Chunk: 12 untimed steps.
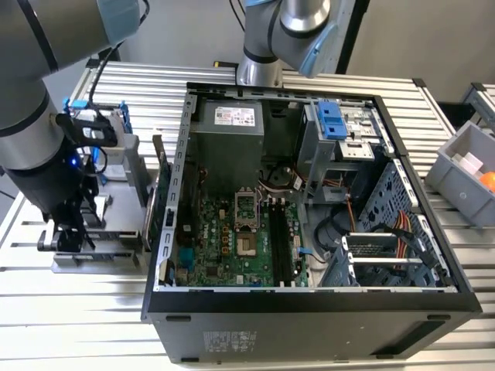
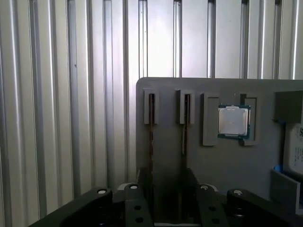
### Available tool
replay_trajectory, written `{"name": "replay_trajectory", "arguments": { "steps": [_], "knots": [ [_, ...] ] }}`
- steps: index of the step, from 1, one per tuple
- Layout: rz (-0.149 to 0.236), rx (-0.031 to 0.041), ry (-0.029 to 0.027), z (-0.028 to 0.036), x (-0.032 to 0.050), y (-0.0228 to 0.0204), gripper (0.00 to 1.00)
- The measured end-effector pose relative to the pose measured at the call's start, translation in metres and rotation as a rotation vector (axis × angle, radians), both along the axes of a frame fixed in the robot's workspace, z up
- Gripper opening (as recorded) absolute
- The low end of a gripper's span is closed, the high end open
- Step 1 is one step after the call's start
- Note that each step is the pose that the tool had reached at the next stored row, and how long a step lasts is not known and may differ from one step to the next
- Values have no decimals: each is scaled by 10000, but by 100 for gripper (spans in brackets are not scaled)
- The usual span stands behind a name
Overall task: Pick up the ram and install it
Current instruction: 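Pick up the ram and move it above insertion slot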
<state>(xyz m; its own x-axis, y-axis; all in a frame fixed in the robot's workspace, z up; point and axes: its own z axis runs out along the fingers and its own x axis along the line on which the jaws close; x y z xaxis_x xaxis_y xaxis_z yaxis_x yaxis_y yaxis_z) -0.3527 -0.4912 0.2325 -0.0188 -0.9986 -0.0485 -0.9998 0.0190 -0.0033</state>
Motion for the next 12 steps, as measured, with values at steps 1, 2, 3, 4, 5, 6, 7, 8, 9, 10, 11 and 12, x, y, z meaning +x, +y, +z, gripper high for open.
{"name": "replay_trajectory", "arguments": {
  "steps": [1,2,3,4,5,6,7,8,9,10,11,12],
  "knots": [
    [0,0,8,-15,0,-10,100],
    [1,2,14,-32,1,-18,100],
    [1,0,21,-47,0,-25,100],
    [1,1,28,-61,0,-31,100],
    [2,0,36,-74,0,-37,100],
    [1,1,44,-89,0,-42,100],
    [1,0,49,-104,0,-44,100],
    [0,0,49,-122,-1,-44,100],
    [0,1,49,-141,-1,-44,100],
    [1,0,50,-158,-1,-45,100],
    [1,-2,51,-176,0,-45,100],
    [2,-5,52,-194,0,-45,100]
  ]
}}
